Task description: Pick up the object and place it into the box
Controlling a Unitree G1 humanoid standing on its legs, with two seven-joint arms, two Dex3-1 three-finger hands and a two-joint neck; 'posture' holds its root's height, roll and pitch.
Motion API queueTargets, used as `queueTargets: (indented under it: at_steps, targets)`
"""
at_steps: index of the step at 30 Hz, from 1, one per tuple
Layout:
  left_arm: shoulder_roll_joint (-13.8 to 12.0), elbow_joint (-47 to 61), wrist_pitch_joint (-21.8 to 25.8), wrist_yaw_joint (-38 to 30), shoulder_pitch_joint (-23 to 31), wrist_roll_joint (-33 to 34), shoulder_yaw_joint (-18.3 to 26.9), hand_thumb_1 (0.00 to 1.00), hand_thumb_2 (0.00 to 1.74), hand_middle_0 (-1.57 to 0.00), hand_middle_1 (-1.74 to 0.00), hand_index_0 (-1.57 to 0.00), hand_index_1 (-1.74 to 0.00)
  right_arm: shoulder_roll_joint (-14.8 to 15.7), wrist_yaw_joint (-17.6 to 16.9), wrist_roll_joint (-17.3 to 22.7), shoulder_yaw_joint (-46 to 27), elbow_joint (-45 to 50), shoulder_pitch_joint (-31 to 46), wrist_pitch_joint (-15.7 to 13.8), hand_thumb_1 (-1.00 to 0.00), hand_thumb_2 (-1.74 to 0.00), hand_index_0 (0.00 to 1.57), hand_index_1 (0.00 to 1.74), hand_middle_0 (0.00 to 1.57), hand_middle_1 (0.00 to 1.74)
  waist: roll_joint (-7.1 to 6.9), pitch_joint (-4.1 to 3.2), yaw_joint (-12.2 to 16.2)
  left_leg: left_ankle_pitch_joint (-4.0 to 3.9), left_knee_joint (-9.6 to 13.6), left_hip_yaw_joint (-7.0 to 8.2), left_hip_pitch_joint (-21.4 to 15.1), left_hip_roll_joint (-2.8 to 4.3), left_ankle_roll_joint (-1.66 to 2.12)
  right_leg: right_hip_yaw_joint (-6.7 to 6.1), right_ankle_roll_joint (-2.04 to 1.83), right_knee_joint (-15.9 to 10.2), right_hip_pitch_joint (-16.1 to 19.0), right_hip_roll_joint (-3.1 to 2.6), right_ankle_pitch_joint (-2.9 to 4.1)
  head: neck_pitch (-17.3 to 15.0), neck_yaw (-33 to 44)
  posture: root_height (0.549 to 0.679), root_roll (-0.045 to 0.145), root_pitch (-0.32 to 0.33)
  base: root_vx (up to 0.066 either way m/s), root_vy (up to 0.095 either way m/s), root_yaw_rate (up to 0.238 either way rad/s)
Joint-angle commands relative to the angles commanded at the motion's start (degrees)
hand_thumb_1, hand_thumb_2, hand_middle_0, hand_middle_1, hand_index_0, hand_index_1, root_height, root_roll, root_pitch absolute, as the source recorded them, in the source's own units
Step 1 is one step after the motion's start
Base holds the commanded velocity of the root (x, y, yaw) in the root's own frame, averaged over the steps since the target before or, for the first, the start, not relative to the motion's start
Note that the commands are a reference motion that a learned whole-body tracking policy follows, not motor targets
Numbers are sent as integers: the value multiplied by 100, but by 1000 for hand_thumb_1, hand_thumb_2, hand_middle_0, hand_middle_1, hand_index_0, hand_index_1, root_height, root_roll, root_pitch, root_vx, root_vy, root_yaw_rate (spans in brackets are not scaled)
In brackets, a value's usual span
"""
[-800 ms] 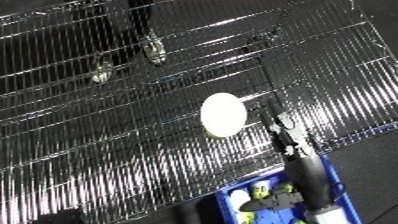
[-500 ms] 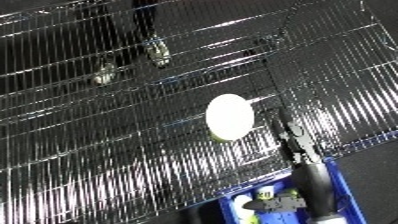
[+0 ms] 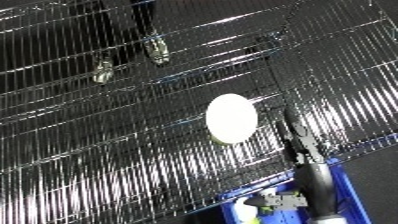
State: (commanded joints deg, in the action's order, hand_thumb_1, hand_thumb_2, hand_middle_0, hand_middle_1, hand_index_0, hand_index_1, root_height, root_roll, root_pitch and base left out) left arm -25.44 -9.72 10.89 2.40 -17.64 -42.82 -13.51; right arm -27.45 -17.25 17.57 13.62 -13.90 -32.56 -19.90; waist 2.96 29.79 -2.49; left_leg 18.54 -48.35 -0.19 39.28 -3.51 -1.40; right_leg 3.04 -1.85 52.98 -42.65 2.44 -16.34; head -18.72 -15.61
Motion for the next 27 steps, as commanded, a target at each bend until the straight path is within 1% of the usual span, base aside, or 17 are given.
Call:
queueTargets:
  at_steps: [3, 9, 15, 20, 27]
  targets:
    - [-7, -36, -35, 6, -107, -22, -46, 1000, 1740, -1570, -1740, -1570, -1740, -53, 8, 108, 59, -291, -291, -44, 0, 0, 0, 0, 0, 0, 34, 0, -47, 28, -44, 7, 37, -9, -1, 7, 4, 38, -44, 20, -10, -51, -140, 611, 45, 157, 20, 14, 35]
    - [-31, -84, -98, 10, -210, -84, -107, 1000, 1740, -1570, -1740, -1570, -1740, -104, 70, 209, 99, -618, -657, -103, 0, 0, 0, 0, 0, 0, 76, 0, -102, 59, -73, 8, 59, -32, -7, 14, 6, 65, -80, 34, -15, -105, -322, 610, 44, 158, 34, 13, 39]
    - [-43, -115, -138, 26, -283, -95, -173, 1000, 1740, -1570, -1740, -1570, -1740, -141, 170, 351, 186, -949, -1055, -129, 0, 0, 0, 0, 0, 0, 128, 0, -170, 51, -35, 15, 97, -58, -17, 19, 3, 24, -135, 39, 19, -52, -543, 610, 44, 166, 34, 16, 33]
    - [-107, -105, -147, -8, -373, -81, -251, 1000, 1740, -1570, -1740, -1570, -1740, -181, 216, 507, 324, -1256, -1360, -175, 0, 0, 0, 0, 0, 0, 177, 0, -221, 40, -12, 18, 162, -86, -31, 18, 13, 11, -197, 31, 31, -10, -676, 610, 44, 176, 17, 12, 36]
    - [-172, -120, -187, -39, -511, -212, -362, 1000, 1740, -1570, -1740, -1570, -1740, -243, 205, 563, 522, -1761, -1862, -216, 0, 0, 0, 0, 0, 0, 249, 0, -297, 73, -84, 15, 266, -116, -64, 24, 35, 102, -320, 37, 8, 66, -877, 607, 44, 184, 17, 8, 37]
